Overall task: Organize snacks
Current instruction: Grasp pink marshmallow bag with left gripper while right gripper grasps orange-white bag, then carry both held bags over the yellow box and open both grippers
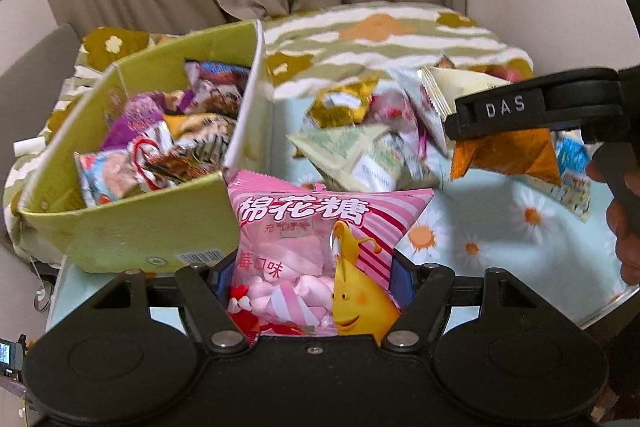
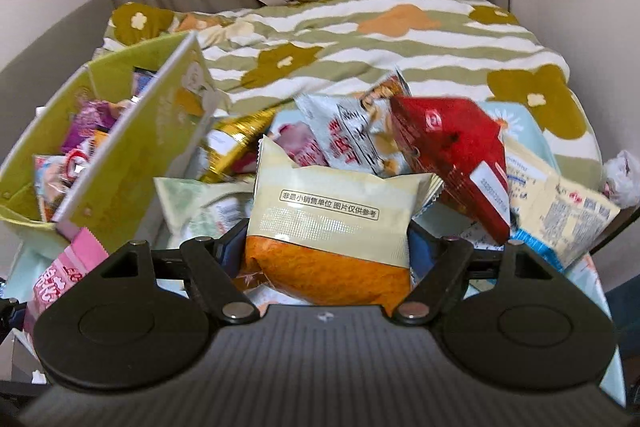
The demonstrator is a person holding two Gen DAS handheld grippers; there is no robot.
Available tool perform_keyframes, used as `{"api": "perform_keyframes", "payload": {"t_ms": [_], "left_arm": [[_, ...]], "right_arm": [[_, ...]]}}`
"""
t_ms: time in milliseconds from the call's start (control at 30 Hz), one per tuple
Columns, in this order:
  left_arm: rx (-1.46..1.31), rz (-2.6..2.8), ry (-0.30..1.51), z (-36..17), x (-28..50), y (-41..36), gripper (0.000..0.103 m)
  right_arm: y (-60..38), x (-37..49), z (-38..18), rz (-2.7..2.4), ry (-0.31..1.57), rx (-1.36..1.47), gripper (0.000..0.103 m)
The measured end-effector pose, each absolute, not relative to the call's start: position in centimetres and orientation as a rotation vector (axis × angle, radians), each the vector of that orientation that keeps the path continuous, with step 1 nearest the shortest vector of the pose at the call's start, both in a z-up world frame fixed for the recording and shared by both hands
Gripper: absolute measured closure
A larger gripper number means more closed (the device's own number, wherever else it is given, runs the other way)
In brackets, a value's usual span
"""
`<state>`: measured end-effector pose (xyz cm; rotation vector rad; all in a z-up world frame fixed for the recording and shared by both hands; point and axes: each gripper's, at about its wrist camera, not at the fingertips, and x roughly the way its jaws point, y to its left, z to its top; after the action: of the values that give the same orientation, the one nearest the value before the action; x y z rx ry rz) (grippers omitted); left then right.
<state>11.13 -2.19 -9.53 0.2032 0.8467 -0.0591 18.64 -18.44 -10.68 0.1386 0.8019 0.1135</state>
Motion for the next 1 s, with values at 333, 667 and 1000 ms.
{"api": "perform_keyframes", "payload": {"t_ms": [333, 667, 1000], "left_arm": [[0.177, 0.043, 0.741, -4.7, 9.4, -1.1, 0.028], [0.175, 0.164, 0.642, -0.4, 14.1, 5.7, 0.028], [0.185, 0.106, 0.645, 1.4, 24.3, 13.2, 0.027]], "right_arm": [[-17.9, 17.8, -6.1, 0.225, 0.722, 0.131, 0.011], [-12.7, 20.7, -2.1, 0.298, 0.652, 0.111, 0.01], [-5.2, 27.4, 1.2, 0.277, 0.614, 0.131, 0.01]]}}
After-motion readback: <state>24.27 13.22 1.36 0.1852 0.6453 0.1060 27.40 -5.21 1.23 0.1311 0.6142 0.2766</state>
